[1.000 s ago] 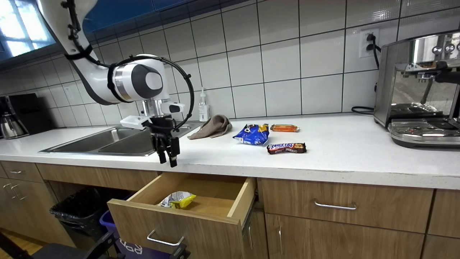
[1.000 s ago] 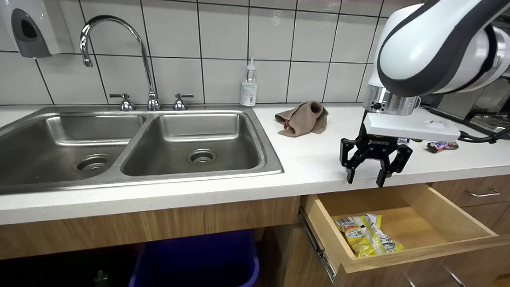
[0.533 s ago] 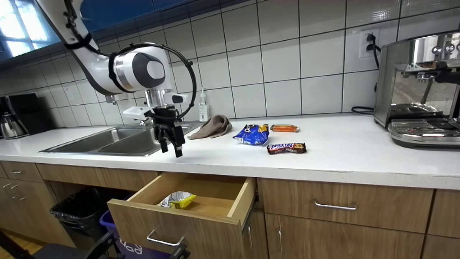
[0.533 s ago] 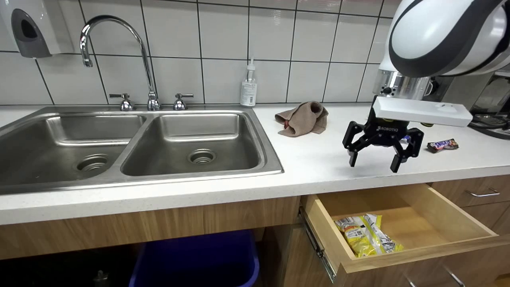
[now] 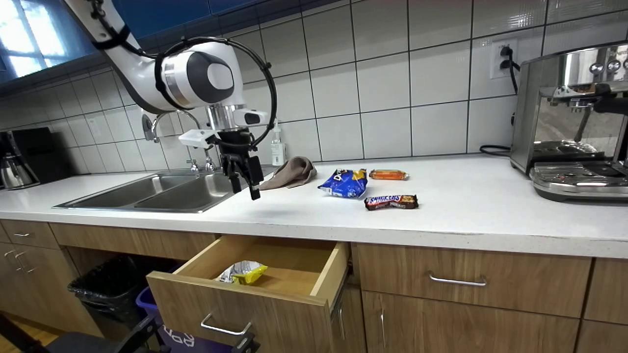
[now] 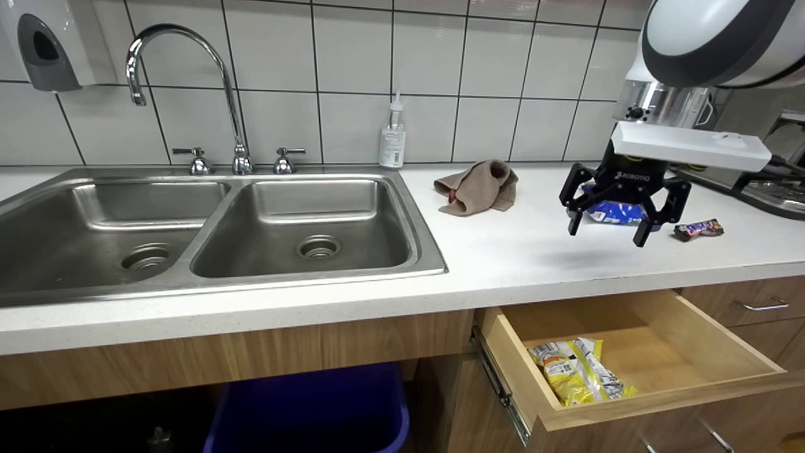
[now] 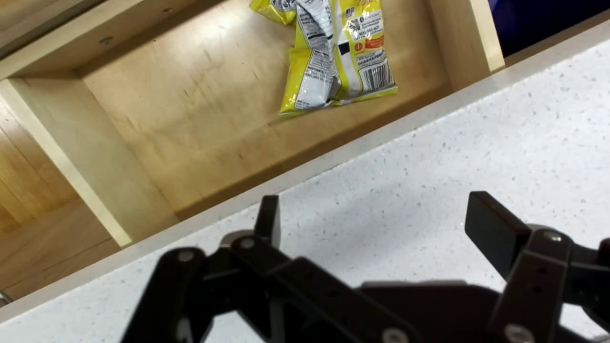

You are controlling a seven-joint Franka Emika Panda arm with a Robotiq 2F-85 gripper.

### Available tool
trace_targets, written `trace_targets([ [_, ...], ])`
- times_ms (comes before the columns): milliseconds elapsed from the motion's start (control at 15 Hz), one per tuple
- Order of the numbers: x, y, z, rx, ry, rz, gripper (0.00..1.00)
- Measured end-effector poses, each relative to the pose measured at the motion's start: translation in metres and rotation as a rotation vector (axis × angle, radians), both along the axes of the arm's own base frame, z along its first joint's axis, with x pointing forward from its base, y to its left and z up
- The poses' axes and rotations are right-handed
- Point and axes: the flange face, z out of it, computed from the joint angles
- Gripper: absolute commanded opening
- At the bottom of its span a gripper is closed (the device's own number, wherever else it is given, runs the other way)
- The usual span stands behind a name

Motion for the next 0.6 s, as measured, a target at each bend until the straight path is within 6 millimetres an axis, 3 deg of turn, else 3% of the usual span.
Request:
trace_targets([
  [600,0.026,-0.034,0.031,0.019,-0.075,-0.080,1.00],
])
